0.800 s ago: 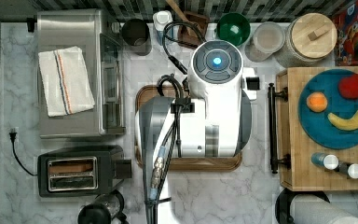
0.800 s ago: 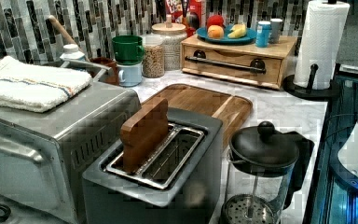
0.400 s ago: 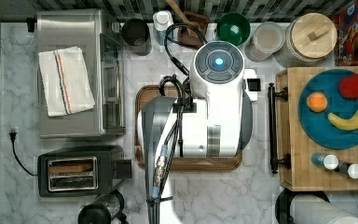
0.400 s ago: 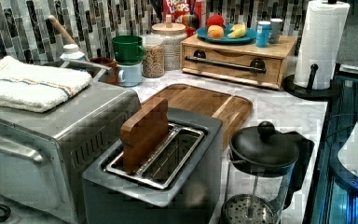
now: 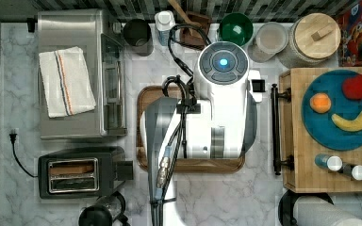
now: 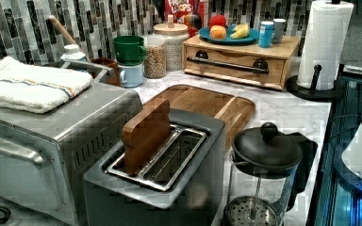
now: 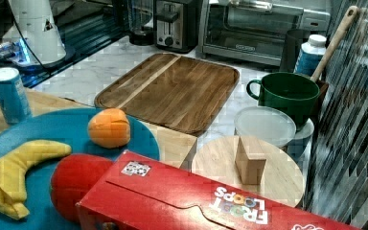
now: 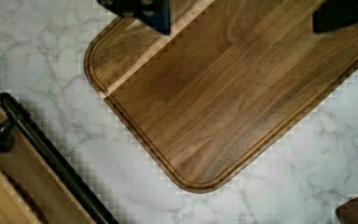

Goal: Open the drawer.

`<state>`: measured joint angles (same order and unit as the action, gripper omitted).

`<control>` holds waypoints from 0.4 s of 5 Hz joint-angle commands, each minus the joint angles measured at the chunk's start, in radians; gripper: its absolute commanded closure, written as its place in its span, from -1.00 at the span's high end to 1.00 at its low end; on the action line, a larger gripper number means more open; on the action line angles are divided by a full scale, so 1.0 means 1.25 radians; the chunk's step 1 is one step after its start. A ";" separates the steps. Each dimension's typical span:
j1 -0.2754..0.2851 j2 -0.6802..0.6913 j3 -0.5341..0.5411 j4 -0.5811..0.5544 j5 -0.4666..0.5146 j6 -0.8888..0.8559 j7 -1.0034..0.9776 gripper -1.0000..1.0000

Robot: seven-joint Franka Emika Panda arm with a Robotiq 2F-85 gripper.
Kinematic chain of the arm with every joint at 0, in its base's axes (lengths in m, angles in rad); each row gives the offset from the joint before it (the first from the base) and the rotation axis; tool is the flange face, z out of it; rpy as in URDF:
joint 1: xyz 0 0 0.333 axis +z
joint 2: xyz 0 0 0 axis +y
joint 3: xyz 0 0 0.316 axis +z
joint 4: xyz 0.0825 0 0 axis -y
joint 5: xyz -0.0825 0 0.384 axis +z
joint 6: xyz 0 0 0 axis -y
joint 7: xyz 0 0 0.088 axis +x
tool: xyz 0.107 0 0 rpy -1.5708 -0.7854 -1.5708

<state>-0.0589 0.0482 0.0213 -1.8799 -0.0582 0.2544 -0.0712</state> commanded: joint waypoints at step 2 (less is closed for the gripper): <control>-0.053 -0.036 -0.039 -0.146 -0.069 0.161 -0.369 1.00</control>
<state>-0.0926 0.0414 0.0145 -1.9941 -0.1429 0.4519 -0.4001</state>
